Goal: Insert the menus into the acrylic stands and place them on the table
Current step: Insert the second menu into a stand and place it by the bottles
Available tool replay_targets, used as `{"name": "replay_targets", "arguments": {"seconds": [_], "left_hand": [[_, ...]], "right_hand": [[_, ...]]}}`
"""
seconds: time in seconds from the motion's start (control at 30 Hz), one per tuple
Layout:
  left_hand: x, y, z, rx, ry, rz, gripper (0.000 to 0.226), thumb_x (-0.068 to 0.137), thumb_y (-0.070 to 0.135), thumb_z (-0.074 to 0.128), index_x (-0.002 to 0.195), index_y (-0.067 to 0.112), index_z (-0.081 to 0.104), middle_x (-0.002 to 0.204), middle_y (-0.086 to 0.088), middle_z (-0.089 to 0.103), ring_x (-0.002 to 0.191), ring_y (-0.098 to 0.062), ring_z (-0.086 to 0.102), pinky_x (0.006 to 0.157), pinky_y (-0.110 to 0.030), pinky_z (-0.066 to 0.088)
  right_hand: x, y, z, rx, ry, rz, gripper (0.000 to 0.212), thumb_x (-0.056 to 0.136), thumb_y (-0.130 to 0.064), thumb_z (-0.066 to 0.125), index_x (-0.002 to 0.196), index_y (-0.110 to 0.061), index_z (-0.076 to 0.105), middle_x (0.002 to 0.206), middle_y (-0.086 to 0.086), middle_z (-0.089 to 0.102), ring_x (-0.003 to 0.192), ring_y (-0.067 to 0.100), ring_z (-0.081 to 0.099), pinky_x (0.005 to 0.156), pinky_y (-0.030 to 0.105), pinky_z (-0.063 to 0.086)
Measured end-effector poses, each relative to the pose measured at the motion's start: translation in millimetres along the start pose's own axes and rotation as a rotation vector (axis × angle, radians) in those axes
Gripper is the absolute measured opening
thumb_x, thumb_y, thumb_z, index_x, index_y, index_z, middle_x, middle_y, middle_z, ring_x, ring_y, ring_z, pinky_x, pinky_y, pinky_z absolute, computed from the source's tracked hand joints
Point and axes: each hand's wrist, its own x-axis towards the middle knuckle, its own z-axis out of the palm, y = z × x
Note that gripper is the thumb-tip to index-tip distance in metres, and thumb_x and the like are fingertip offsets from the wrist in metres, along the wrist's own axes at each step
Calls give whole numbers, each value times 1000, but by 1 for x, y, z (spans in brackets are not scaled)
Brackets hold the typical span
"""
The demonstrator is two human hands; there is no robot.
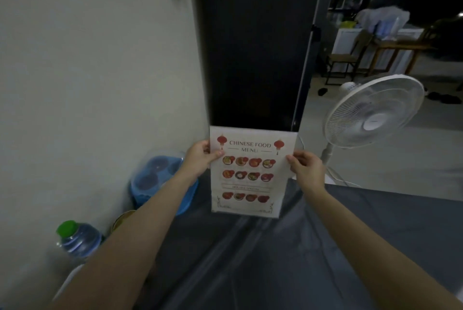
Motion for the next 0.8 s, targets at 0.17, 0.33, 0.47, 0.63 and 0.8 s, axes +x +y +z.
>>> {"name": "replay_targets", "arguments": {"seconds": [0.17,0.33,0.47,0.63,0.8], "left_hand": [[40,-25,-26,3,40,-13,27,87,8,66,114,6,63,111,-9,72,103,-23,68,88,-38,56],[65,-47,-38,-5,56,-42,22,87,7,66,108,12,63,106,-3,70,102,-23,67,85,-34,55],[78,-59,-44,-22,60,-68,23,87,7,66,110,10,63,109,-6,71,102,-22,67,86,-35,56],[89,-69,-42,-82,39,-62,21,86,8,67,107,10,64,103,-4,72,101,-24,69,88,-38,57],[94,-74,-36,-108,55,-44,24,89,8,65,113,4,62,114,-14,71,103,-26,69,89,-42,57]], "right_hand": [[28,9,52,0,-30,41,7,90,-18,60,95,-15,63,99,3,69,93,19,66,85,38,56],[52,18,85,-38,-32,54,10,90,-19,60,96,-12,63,101,6,70,93,21,66,84,39,56],[63,24,99,-57,-43,63,14,90,-21,59,99,-11,63,101,6,70,93,21,65,81,36,55],[64,36,102,-55,-10,48,18,92,-22,58,99,-5,61,98,7,68,91,21,64,81,39,56],[68,41,107,-75,18,49,19,93,-24,56,99,-7,61,98,6,68,91,21,64,81,38,56]]}}
